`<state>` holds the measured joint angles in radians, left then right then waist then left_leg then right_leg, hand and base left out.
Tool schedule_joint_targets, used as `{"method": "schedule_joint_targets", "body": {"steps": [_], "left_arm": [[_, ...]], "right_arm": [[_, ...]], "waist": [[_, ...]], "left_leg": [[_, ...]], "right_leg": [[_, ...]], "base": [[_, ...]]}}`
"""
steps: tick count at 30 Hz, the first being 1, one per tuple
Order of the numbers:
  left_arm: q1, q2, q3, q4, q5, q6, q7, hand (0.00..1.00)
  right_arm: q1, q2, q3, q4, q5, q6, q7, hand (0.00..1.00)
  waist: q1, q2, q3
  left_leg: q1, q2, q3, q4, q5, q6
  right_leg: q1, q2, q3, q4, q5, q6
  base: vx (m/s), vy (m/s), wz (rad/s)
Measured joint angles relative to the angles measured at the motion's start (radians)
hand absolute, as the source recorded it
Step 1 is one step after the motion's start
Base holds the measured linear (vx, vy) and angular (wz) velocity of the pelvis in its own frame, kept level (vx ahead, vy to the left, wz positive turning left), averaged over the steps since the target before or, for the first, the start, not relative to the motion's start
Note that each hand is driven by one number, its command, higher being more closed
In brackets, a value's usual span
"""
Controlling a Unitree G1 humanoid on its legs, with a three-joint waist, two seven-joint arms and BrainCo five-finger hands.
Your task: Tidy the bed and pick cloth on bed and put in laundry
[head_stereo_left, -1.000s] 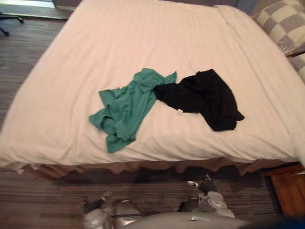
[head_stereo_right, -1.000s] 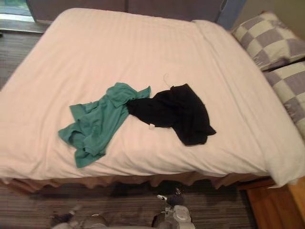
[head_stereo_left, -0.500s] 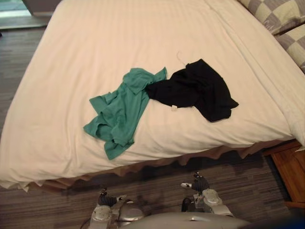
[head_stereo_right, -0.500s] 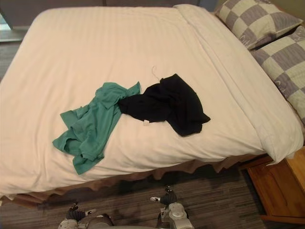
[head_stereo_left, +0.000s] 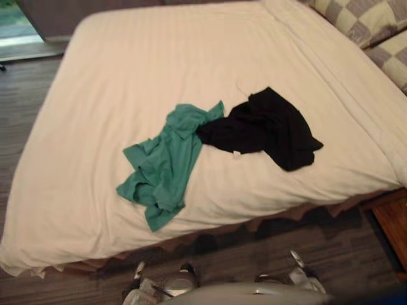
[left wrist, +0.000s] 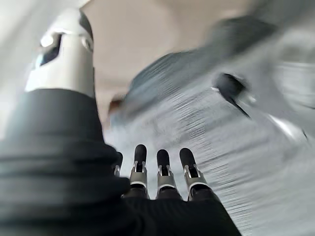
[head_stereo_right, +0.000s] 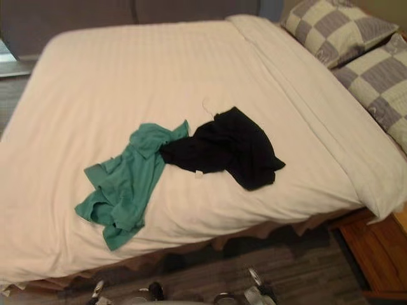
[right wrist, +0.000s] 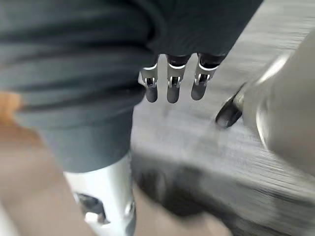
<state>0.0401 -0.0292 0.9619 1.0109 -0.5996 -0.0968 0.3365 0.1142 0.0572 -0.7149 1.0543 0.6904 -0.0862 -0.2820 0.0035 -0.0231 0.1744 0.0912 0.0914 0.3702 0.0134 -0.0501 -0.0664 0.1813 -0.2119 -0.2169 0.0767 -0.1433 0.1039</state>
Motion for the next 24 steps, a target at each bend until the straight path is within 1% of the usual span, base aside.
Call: {"method": "schedule_joint_targets", "body": {"steps": [1, 2, 3, 4, 5, 6, 7, 8, 9, 10, 11, 12, 13, 14, 15, 16, 17, 18, 19, 20, 21, 22, 23, 24], "left_arm": [[-0.009, 0.008, 0.089, -0.017, -0.024, -0.005, 0.005, 0.0], [-0.017, 0.035, 0.2, -0.019, -0.058, -0.011, 0.019, 0.0], [-0.018, 0.065, 0.305, -0.021, -0.067, -0.017, 0.022, 0.0], [-0.017, 0.084, 0.357, -0.022, -0.076, -0.018, 0.023, 0.0], [-0.013, 0.134, 0.451, -0.023, -0.087, -0.019, 0.025, 0.0], [-0.005, 0.179, 0.504, -0.024, -0.087, -0.019, 0.027, 0.0], [0.011, 0.252, 0.562, -0.023, -0.087, -0.017, 0.024, 0.0], [0.022, 0.296, 0.594, -0.023, -0.087, -0.016, 0.021, 0.0], [0.043, 0.4, 0.647, -0.021, -0.083, -0.016, 0.015, 0.0], [0.07, 0.525, 0.685, -0.006, -0.073, -0.016, 0.008, 0.0], [0.08, 0.592, 0.698, -0.001, -0.07, -0.017, 0.007, 0.0], [0.107, 0.72, 0.698, 0.022, -0.028, -0.024, -0.001, 0.0], [0.113, 0.832, 0.666, 0.036, 0.031, -0.032, -0.003, 0.0], [0.111, 0.878, 0.63, 0.036, 0.047, -0.041, -0.003, 0.0], [0.092, 0.957, 0.515, 0.035, 0.1, -0.049, -0.001, 0.0], [0.054, 1.019, 0.366, 0.023, 0.145, -0.054, 0.002, 0.0], [0.031, 1.043, 0.297, -0.005, 0.16, -0.05, 0.005, 0.0], [-0.017, 1.087, 0.18, -0.097, 0.162, -0.055, 0.014, 0.0], [-0.076, 1.14, 0.037, -0.194, 0.162, -0.061, -0.018, 0.0], [-0.102, 1.168, -0.052, -0.234, 0.173, -0.07, -0.026, 0.0], [-0.155, 1.203, -0.224, -0.329, 0.222, -0.099, -0.026, 0.0], [-0.175, 1.173, -0.296, -0.483, 0.276, -0.128, -0.026, 0.0], [-0.177, 1.134, -0.3, -0.574, 0.304, -0.146, -0.025, 0.0], [-0.192, 1.06, -0.329, -0.694, 0.376, -0.166, -0.009, 0.0]], "right_arm": [[0.01, -0.008, -0.084, 0.01, 0.025, 0.0, -0.01, 0.0], [0.019, -0.034, -0.187, 0.027, 0.059, 0.001, -0.021, 0.0], [0.026, -0.069, -0.297, 0.034, 0.082, 0.005, -0.032, 0.0], [0.027, -0.09, -0.363, 0.034, 0.085, 0.009, -0.035, 0.0], [0.031, -0.149, -0.485, 0.033, 0.089, 0.019, -0.038, 0.0], [0.038, -0.207, -0.561, 0.033, 0.074, 0.03, -0.037, 0.0], [0.051, -0.293, -0.646, 0.033, 0.037, 0.043, -0.036, 0.0], [0.051, -0.341, -0.695, 0.033, 0.006, 0.05, -0.036, 0.0], [0.051, -0.436, -0.796, 0.035, -0.085, 0.067, -0.029, 0.0], [0.051, -0.535, -0.905, 0.054, -0.215, 0.083, -0.013, 0.0], [0.051, -0.589, -0.955, 0.072, -0.267, 0.088, -0.007, 0.0], [0.05, -0.684, -1.003, 0.105, -0.379, 0.097, -0.005, 0.0], [0.043, -0.758, -0.99, 0.118, -0.492, 0.101, -0.008, 0.0], [0.039, -0.79, -0.969, 0.118, -0.527, 0.101, -0.01, 0.0], [0.028, -0.853, -0.866, 0.113, -0.598, 0.101, -0.017, 0.0], [-0.006, -0.9, -0.71, 0.066, -0.649, 0.103, -0.029, 0.0], [-0.033, -0.914, -0.622, 0.018, -0.671, 0.105, -0.033, 0.0], [-0.091, -0.933, -0.453, -0.111, -0.719, 0.106, -0.037, 0.0], [-0.135, -0.955, -0.274, -0.265, -0.787, 0.095, -0.028, 0.0], [-0.158, -0.973, -0.185, -0.328, -0.813, 0.084, -0.027, 0.0], [-0.205, -0.997, -0.039, -0.435, -0.853, 0.053, -0.028, 0.0], [-0.251, -0.985, 0.04, -0.544, -0.873, 0.025, -0.033, 0.0], [-0.268, -0.965, 0.06, -0.604, -0.873, 0.013, -0.038, 0.0], [-0.3, -0.925, 0.089, -0.693, -0.882, 0.001, -0.055, 0.0]], "waist": [[0.0, -0.001, -0.013], [0.0, 0.014, -0.02], [0.0, 0.028, -0.03], [0.001, 0.033, -0.036], [0.005, 0.032, -0.042], [0.008, 0.04, -0.057], [0.011, 0.042, -0.084], [0.011, 0.04, -0.095], [0.014, 0.033, -0.116], [0.013, 0.029, -0.13], [0.013, 0.012, -0.139], [0.012, 0.014, -0.146], [0.011, -0.009, -0.156], [0.012, -0.016, -0.157], [0.012, -0.013, -0.153], [0.012, -0.02, -0.158], [0.012, -0.01, -0.156], [0.011, -0.013, -0.162], [0.01, -0.016, -0.164], [0.011, -0.015, -0.164], [0.009, -0.018, -0.167], [-0.001, -0.009, -0.163], [-0.007, -0.009, -0.165], [-0.015, -0.007, -0.163]], "left_leg": [[0.003, -0.006, -0.005, -0.028, 0.012, 0.001], [0.012, -0.012, -0.014, -0.066, 0.029, 0.001], [0.02, -0.017, -0.023, -0.099, 0.044, 0.001], [0.024, -0.019, -0.026, -0.113, 0.05, 0.002], [0.023, -0.02, -0.034, -0.116, 0.05, 0.002], [0.022, -0.02, -0.043, -0.116, 0.048, 0.001], [0.016, -0.021, -0.057, -0.116, 0.045, 0.0], [0.014, -0.021, -0.06, -0.116, 0.043, -0.001], [0.009, -0.023, -0.07, -0.116, 0.039, -0.005], [-0.007, -0.025, -0.089, -0.116, 0.039, -0.006], [-0.012, -0.026, -0.099, -0.116, 0.039, -0.006], [-0.026, -0.024, -0.12, -0.116, 0.04, -0.007], [-0.037, -0.023, -0.137, -0.112, 0.046, -0.008], [-0.042, -0.023, -0.142, -0.11, 0.051, -0.008], [-0.048, -0.022, -0.162, -0.11, 0.056, -0.005], [-0.044, -0.021, -0.167, -0.11, 0.058, -0.003], [-0.042, -0.02, -0.168, -0.11, 0.058, -0.002], [-0.039, -0.02, -0.167, -0.11, 0.059, -0.002], [-0.04, -0.02, -0.165, -0.11, 0.059, -0.001], [-0.041, -0.021, -0.163, -0.11, 0.06, -0.001], [-0.042, -0.022, -0.16, -0.11, 0.061, -0.001], [-0.048, -0.023, -0.158, -0.11, 0.062, 0.0], [-0.056, -0.025, -0.156, -0.11, 0.062, 0.001], [-0.066, -0.027, -0.153, -0.11, 0.065, 0.002]], "right_leg": [[-0.001, -0.001, -0.016, 0.0, -0.003, -0.002], [-0.002, 0.001, -0.03, 0.0, -0.003, -0.002], [-0.002, 0.001, -0.044, 0.001, -0.005, -0.001], [-0.002, 0.001, -0.049, 0.003, -0.007, -0.001], [0.001, 0.001, -0.06, 0.007, -0.008, -0.002], [0.003, 0.001, -0.071, 0.013, -0.008, -0.002], [0.003, 0.002, -0.076, 0.017, -0.008, -0.002], [0.002, 0.002, -0.075, 0.019, -0.008, -0.002], [0.001, 0.005, -0.076, 0.019, -0.01, -0.005], [-0.004, 0.007, -0.076, 0.019, -0.019, -0.02], [-0.004, 0.009, -0.076, 0.019, -0.021, -0.024], [-0.013, 0.014, -0.075, 0.02, -0.024, -0.029], [-0.026, 0.018, -0.075, 0.022, -0.027, -0.035], [-0.028, 0.019, -0.075, 0.024, -0.028, -0.035], [-0.028, 0.022, -0.074, 0.032, -0.028, -0.035], [-0.025, 0.022, -0.07, 0.044, -0.028, -0.035], [-0.026, 0.023, -0.069, 0.049, -0.028, -0.035], [-0.027, 0.023, -0.068, 0.051, -0.028, -0.035], [-0.028, 0.023, -0.059, 0.045, -0.028, -0.035], [-0.03, 0.023, -0.054, 0.043, -0.028, -0.035], [-0.034, 0.022, -0.043, 0.044, -0.028, -0.035], [-0.041, 0.02, -0.043, 0.043, -0.028, -0.035], [-0.049, 0.019, -0.043, 0.042, -0.028, -0.035], [-0.061, 0.017, -0.042, 0.041, -0.027, -0.036]], "base": [[0.05, -0.015, 0.32], [0.07, -0.02, 0.36], [0.07, -0.009, 0.29], [0.08, -0.012, 0.25], [0.07, -0.009, 0.22], [0.1, 0.006, 0.32], [0.09, 0.017, 0.28], [0.11, 0.023, 0.27], [0.1, 0.008, 0.3], [0.1, 0.0, 0.35], [0.07, -0.007, 0.42], [0.03, -0.011, 0.39], [0.02, -0.007, 0.39], [0.01, 0.008, 0.41], [0.02, 0.023, 0.37], [0.01, 0.024, 0.29], [-0.01, 0.02, 0.08], [-0.03, 0.009, -0.09], [-0.04, 0.008, -0.13], [-0.05, 0.006, -0.15], [-0.05, 0.015, -0.11], [-0.05, 0.016, -0.08], [0.0, 0.017, -0.04], [0.03, 0.01, -0.06]]}}
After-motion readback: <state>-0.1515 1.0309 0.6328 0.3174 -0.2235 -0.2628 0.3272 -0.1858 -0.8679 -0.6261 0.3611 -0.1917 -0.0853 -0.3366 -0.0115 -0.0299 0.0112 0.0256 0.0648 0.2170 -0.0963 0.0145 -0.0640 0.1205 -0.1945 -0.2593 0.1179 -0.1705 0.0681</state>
